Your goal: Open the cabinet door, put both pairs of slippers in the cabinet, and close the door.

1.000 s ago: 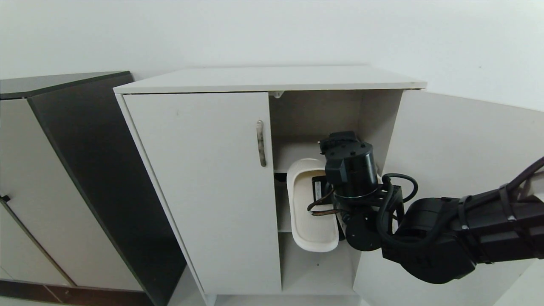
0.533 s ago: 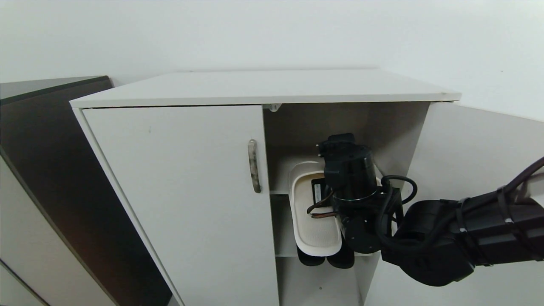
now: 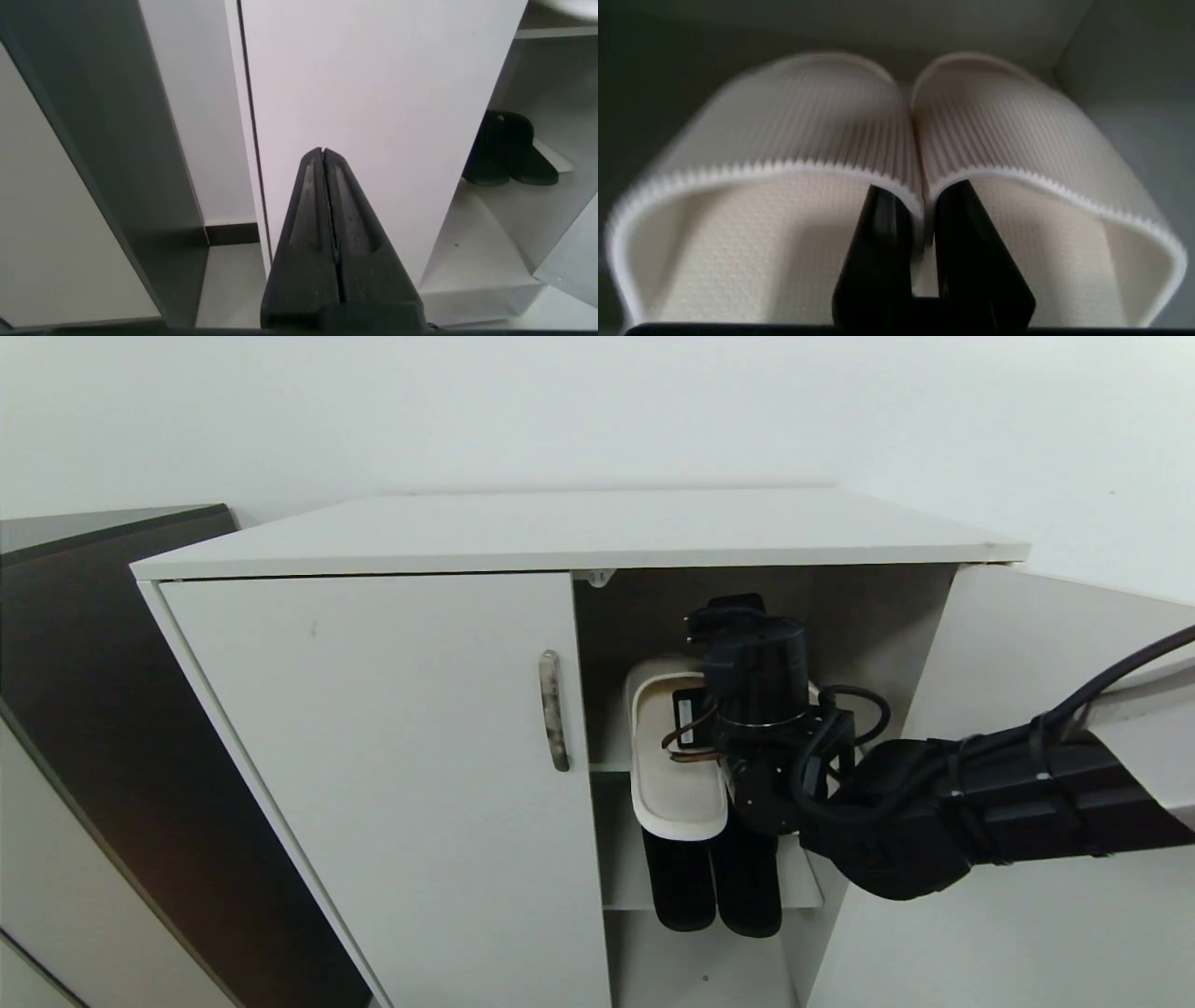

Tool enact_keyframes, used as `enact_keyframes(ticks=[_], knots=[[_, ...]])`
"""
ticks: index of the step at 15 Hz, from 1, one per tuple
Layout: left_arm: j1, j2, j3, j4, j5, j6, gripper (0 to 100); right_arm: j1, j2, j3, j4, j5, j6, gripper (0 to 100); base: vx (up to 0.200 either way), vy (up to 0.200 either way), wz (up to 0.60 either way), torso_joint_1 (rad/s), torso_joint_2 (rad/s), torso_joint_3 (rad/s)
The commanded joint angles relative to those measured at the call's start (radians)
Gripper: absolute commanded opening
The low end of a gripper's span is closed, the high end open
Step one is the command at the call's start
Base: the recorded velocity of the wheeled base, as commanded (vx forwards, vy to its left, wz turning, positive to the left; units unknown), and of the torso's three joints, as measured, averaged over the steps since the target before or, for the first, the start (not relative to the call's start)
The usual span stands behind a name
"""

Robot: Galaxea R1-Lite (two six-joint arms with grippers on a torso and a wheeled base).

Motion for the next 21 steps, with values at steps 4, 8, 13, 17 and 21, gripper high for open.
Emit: enact_keyframes(ticks=[4,8,13,17,21], knots=[[0.0,0.0,0.0,0.0,0.0,-0.002,0,-0.056,0.132,-0.194,0.046,0.008,-0.02,0,0.0,0.0,0.0,0.0,0.0,0.0],[0.0,0.0,0.0,0.0,0.002,-0.003,0,-0.078,0.169,-0.271,0.095,0.025,-0.02,0,0.0,0.0,0.0,0.0,0.0,0.0],[0.0,0.0,0.0,0.0,0.002,-0.003,0,-0.104,0.187,-0.326,0.138,0.031,-0.018,0,0.0,0.0,0.0,0.0,0.0,0.0],[0.0,0.0,0.0,0.0,0.002,-0.003,0,-0.124,0.213,-0.349,0.138,0.031,-0.018,0,0.0,0.0,0.0,0.0,0.0,0.0],[0.0,0.0,0.0,0.0,0.003,-0.003,0,-0.124,0.221,-0.351,0.138,0.031,-0.014,0,0.0,0.0,0.0,0.0,0.0,0.0]])
